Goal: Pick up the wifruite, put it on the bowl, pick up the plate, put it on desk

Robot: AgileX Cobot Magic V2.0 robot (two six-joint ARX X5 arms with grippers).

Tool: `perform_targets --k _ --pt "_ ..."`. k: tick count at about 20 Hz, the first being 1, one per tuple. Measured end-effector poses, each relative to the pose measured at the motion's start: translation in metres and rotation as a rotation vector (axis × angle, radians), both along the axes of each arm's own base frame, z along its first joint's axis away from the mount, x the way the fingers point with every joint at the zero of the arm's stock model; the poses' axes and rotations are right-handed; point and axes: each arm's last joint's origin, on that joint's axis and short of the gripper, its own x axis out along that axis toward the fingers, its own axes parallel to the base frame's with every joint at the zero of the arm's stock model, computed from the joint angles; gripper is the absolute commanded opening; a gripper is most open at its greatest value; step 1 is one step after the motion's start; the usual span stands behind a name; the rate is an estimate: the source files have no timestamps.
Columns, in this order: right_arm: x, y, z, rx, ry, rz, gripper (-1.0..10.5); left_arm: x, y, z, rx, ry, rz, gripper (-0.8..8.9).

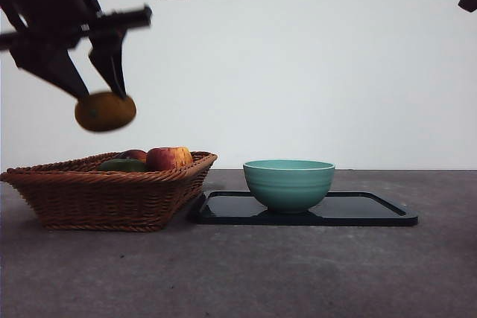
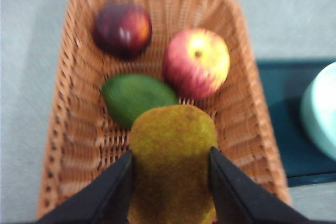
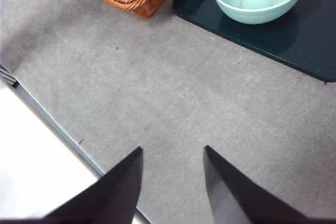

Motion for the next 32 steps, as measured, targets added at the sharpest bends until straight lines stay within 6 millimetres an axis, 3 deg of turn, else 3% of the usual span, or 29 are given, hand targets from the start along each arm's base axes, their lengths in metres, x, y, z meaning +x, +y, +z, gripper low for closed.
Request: perform_targets --k 5,9,12,15,21,24,28,32 --pt "0.0 0.0 0.0 0.0 0.0 0.0 1.8 0.023 -0.011 -0.042 0.051 0.105 0.001 1.23" --pt "0.0 0.0 0.0 0.0 0.0 0.0 1.8 0.031 -0.015 -0.062 0.075 0.162 0.005 1.24" --pt "0.0 0.0 0.0 0.0 0.0 0.0 1.8 0.033 -0.016 -0.069 0.083 0.181 0.007 1.5" --pt "0.0 0.0 0.0 0.0 0.0 0.0 1.8 0.034 -0.016 -0.071 0.082 0.184 0.009 2.92" --pt "0.0 0.0 0.0 0.0 0.0 0.0 1.8 0.033 -0.018 -0.073 0.087 0.194 0.003 3.14" --pt "0.0 0.0 0.0 0.0 0.0 0.0 1.8 0.029 -0.018 -0.064 0.078 0.176 -0.002 3.14" --pt "0.0 0.0 0.0 0.0 0.0 0.0 1.8 0.012 -0.009 -0.025 0.033 0.078 -0.008 3.14" --pt "0.0 0.0 0.0 0.0 0.0 0.0 1.8 -0.018 -0.002 0.011 -0.049 0.041 -0.156 3.12"
